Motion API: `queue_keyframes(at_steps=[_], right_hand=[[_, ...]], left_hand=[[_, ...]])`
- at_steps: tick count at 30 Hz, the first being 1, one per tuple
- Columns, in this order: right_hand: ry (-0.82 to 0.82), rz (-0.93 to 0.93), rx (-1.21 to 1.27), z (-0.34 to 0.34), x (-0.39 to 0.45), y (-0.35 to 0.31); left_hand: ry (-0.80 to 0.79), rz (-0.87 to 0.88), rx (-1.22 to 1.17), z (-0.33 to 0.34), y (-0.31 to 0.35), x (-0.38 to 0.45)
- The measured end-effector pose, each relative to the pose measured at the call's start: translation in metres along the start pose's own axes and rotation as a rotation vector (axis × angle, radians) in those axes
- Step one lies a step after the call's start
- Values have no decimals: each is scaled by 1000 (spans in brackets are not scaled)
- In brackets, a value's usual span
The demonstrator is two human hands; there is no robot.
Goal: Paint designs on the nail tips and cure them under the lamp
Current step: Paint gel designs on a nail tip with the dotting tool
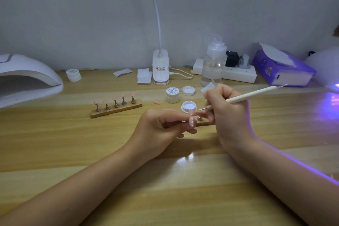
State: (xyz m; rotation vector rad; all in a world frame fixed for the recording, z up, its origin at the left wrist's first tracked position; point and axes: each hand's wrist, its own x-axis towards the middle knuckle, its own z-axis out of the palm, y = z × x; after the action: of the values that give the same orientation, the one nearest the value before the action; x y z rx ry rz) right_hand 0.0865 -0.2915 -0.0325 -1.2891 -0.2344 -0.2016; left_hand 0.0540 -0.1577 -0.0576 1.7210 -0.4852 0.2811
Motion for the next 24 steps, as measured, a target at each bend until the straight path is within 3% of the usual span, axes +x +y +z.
queue_keyframes(at_steps=[11,17,20,24], right_hand=[[292,-26,-34,-24,25,9],[321,72,-4,-30,30,18],[331,91,31,-28,30,20],[346,162,95,-27,32,20]], left_hand=[[29,111,98,-2,3,-1],[152,365,384,-8,5,7],[220,363,456,-11,1,13],[171,270,413,-11,-4,15]])
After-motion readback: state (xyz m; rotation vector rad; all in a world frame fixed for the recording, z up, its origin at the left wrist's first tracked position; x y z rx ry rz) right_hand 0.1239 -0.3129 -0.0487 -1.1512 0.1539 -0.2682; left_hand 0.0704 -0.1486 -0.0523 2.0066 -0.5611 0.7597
